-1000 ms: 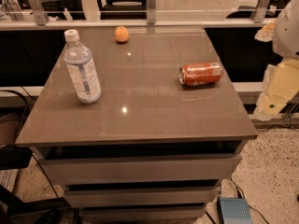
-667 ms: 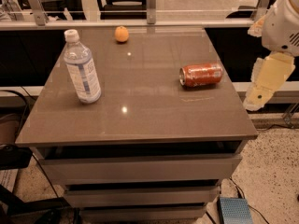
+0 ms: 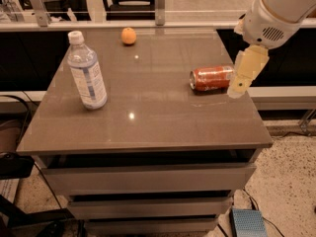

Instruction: Place coke can upright

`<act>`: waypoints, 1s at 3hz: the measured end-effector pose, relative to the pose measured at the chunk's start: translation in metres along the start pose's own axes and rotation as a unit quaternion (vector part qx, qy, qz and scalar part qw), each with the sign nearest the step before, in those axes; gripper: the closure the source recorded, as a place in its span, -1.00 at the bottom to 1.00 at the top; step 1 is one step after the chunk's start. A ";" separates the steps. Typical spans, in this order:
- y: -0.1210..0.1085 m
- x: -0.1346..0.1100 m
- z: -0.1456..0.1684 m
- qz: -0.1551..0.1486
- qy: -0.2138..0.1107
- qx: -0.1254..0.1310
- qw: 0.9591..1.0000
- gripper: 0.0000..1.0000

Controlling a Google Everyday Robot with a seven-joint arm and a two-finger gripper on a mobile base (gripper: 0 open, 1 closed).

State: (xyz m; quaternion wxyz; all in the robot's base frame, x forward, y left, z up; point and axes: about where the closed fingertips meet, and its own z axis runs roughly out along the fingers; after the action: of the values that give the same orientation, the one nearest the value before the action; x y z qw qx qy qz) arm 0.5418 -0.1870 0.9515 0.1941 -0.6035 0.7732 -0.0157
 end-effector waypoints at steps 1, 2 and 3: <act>-0.013 -0.020 0.033 -0.011 -0.015 -0.020 1.000 -1.00; -0.018 -0.035 0.064 -0.025 -0.025 -0.036 0.999 -1.00; -0.027 -0.046 0.087 -0.052 -0.035 -0.044 0.997 -1.00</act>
Offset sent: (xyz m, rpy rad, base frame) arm 0.0661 0.0618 -0.0723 0.0646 0.0665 0.1258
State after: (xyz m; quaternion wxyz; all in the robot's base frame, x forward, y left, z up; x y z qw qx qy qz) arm 0.6033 -0.1325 0.8911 0.1932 -0.6512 0.7333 0.0298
